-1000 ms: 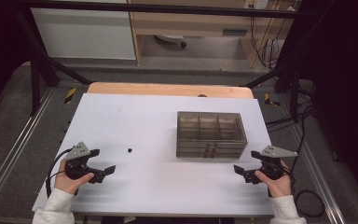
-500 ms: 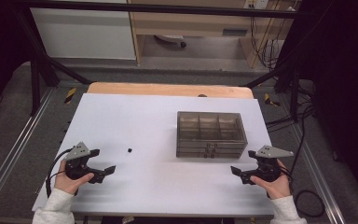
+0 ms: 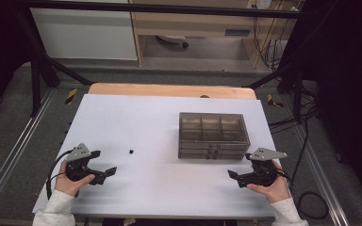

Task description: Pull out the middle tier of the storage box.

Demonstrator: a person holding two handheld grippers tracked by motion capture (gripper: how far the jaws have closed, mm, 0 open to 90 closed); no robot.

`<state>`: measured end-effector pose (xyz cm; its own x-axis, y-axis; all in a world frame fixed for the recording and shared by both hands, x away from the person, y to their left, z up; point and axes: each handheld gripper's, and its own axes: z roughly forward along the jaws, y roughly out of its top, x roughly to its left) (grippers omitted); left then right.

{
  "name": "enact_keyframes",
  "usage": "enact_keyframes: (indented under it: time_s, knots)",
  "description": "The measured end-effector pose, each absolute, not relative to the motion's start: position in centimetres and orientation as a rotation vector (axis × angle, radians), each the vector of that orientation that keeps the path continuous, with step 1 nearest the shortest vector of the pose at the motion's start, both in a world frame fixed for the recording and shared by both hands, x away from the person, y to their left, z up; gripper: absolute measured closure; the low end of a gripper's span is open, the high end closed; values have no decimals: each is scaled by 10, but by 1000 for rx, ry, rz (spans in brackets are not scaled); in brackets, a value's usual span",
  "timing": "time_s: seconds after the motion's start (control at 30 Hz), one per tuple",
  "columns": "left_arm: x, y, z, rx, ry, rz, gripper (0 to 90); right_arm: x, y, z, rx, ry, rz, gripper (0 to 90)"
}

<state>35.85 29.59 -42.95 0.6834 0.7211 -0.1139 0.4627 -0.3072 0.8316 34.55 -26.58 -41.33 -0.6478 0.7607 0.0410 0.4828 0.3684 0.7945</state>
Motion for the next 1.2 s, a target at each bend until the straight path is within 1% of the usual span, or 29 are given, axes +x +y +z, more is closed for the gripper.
enact_keyframes:
  time_s: [1.2]
  knots:
    - [359,295,-432,1973,920,345,2,342,-222,-416,793,2399,940,45]
